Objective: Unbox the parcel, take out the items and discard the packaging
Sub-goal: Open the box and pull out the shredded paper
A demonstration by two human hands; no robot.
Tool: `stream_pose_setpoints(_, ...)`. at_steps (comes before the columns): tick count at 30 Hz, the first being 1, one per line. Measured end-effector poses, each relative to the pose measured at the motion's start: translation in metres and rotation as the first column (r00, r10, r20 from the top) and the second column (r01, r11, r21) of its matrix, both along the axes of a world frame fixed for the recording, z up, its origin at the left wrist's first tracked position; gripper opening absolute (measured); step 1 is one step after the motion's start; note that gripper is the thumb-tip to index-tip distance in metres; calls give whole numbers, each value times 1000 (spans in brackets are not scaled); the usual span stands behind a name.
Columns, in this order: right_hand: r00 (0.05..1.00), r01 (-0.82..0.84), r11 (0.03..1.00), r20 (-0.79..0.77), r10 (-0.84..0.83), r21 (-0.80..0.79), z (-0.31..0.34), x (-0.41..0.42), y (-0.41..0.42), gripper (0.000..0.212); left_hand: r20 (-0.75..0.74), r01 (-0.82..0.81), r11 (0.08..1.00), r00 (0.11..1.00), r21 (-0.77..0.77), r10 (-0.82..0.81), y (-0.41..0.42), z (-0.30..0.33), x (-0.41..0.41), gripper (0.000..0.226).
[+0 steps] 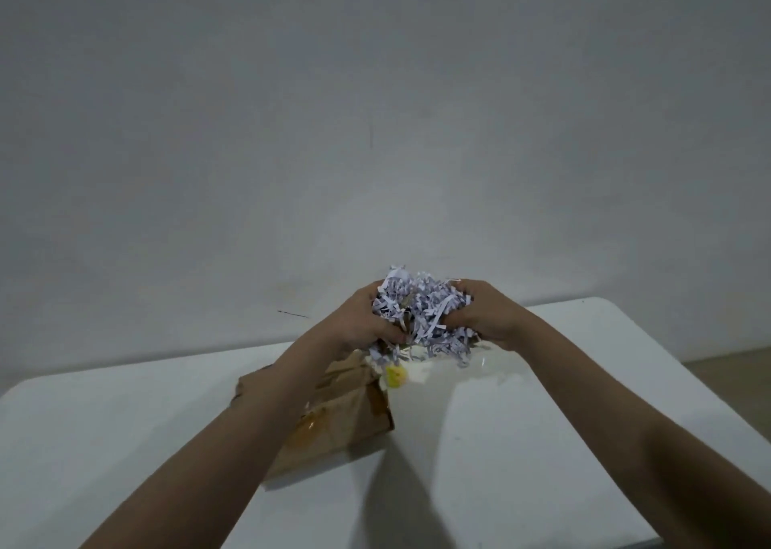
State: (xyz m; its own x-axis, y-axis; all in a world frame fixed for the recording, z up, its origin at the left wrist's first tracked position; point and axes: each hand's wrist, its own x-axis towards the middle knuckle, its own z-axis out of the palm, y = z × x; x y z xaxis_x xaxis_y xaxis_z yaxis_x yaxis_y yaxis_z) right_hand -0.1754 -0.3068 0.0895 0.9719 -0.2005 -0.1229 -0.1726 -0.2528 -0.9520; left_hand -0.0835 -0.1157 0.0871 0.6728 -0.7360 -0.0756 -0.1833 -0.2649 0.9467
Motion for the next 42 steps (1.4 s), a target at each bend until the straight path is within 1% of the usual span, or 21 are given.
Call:
stream_pose_setpoints(2, 999, 18, 1000, -30, -18, 8, -12, -17, -24, 41, -4, 27, 999, 1000, 19, -27, -27, -17, -12, 65)
stream_pose_setpoints(4, 997, 33, 999, -73, -33, -5, -32, -32, -47, 53, -22, 40, 998, 999, 55, -39, -50, -37, -24, 67)
stream_pose_setpoints(5, 994, 40, 999, -98, -41, -5, -41, -40, -58, 55, -31, 41, 996, 999, 73, -39, -61, -48, -31, 67)
stream_pose_setpoints(8, 993, 30, 1000, -118, -29, 8, -72, -57, -79, 40, -44, 27, 995, 999, 99, -23, -85, -78, -51, 61)
stream_pose_setpoints(11, 991, 12, 1000, -134, -10, 10, -99, -74, -92, 35, -56, 10, 991, 998, 134, -2, -101, -107, -71, 62)
stream_pose_setpoints(13, 994, 2, 999, -109, -7, -46, -118, -80, -97, 33, -20, 2, 987, 1000, 159, 1, -107, -126, -80, 63)
stream_pose_setpoints(15, 996, -21, 990, -85, 9, -139, -135, -81, -100, 41, 76, -3, 983, 997, 185, -12, -113, -139, -86, 56)
stream_pose_setpoints(16, 997, -45, 980, -69, 32, -193, -142, -81, -102, 42, 136, -23, 973, 991, 228, -9, -116, -141, -89, 57)
stream_pose_setpoints(18, 996, -85, 946, -35, 78, -313, -150, -80, -105, 45, 243, -89, 908, 970, 410, -15, -119, -146, -91, 70)
stream_pose_setpoints(19, 994, -114, 928, -38, 107, -356, -150, -80, -106, 52, 284, -123, 873, 959, 473, -19, -118, -148, -92, 75)
stream_pose_setpoints(22, 983, -186, 895, -87, 165, -406, -147, -85, -112, 82, 297, -141, 854, 955, 501, -17, -111, -154, -96, 85)
stream_pose_setpoints(24, 966, -255, 898, -138, 219, -359, -142, -89, -113, 92, 273, -105, 851, 961, 515, -46, -107, -151, -103, 92)
stream_pose_setpoints(26, 943, -318, 907, -187, 274, -276, -139, -92, -111, 94, 247, -74, 841, 966, 536, -72, -107, -145, -111, 90)
stream_pose_setpoints(27, 939, -328, 903, -204, 278, -277, -136, -93, -108, 94, 243, -67, 832, 966, 551, -83, -108, -145, -113, 89)
stream_pose_setpoints(28, 937, -331, 898, -212, 277, -290, -137, -92, -106, 93, 246, -68, 819, 965, 570, -92, -108, -146, -114, 87)
stream_pose_setpoints(30, 933, -347, 866, -224, 281, -361, -142, -91, -103, 93, 272, -93, 765, 956, 638, -111, -108, -151, -115, 76)
stream_pose_setpoints(32, 932, -359, 826, -220, 289, -435, -148, -91, -102, 90, 338, -151, 716, 933, 681, -124, -106, -156, -119, 66)
stream_pose_setpoints(34, 927, -373, 809, -223, 302, -455, -150, -92, -104, 89, 401, -199, 698, 906, 688, -137, -104, -158, -122, 62)
stream_pose_setpoints(36, 914, -402, 802, -248, 321, -443, -143, -94, -106, 94, 395, -182, 711, 907, 679, -145, -101, -156, -122, 63)
stream_pose_setpoints(40, 897, -435, 821, -259, 359, -369, -120, -97, -113, 107, 345, -97, 839, 932, 535, -112, -90, -139, -124, 83)
stream_pose_setpoints(42, 896, -436, 836, -251, 367, -334, -108, -98, -115, 104, 329, -103, 880, 942, 465, -64, -87, -127, -127, 85)
